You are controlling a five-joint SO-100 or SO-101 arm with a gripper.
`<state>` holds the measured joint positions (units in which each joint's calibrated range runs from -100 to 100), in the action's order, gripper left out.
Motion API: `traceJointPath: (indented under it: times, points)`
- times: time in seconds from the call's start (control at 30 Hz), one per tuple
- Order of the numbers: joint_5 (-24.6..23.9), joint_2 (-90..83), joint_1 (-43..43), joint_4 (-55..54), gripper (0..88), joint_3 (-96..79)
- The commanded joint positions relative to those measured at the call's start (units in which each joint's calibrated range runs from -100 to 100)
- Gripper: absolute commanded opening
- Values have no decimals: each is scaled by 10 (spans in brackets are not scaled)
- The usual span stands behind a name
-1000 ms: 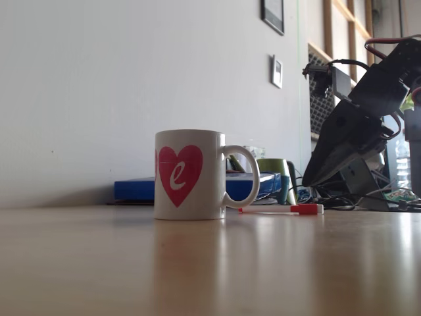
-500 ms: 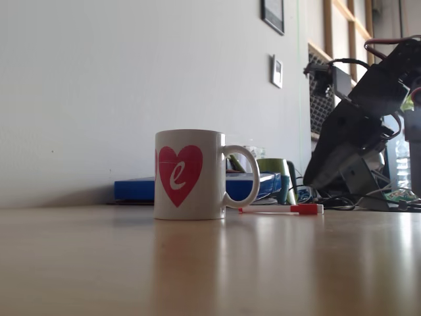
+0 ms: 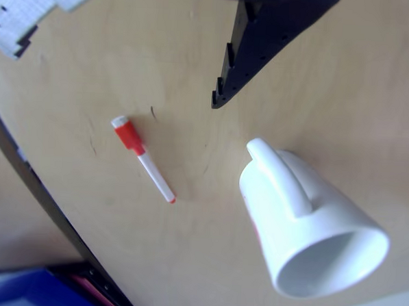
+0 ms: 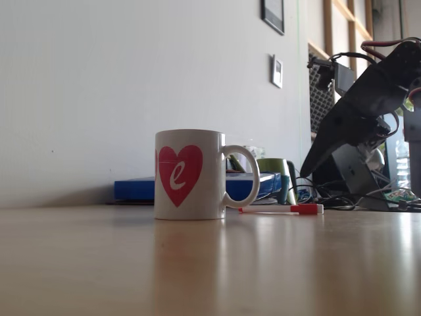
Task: Grab the pen and place it in the cup.
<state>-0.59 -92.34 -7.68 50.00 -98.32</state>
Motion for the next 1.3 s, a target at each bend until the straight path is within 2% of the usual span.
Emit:
traceJointPath:
  times: [0.0, 0.23, 0.6, 0.93, 1.27]
  points:
    - [18, 95, -5, -79, 556, 45]
    - [20, 366, -16, -180, 556, 178]
    - [7, 684, -26, -154, 562, 413]
    - [-47, 821, -63, -118, 563, 572]
    - [-43, 926, -72, -91, 563, 659]
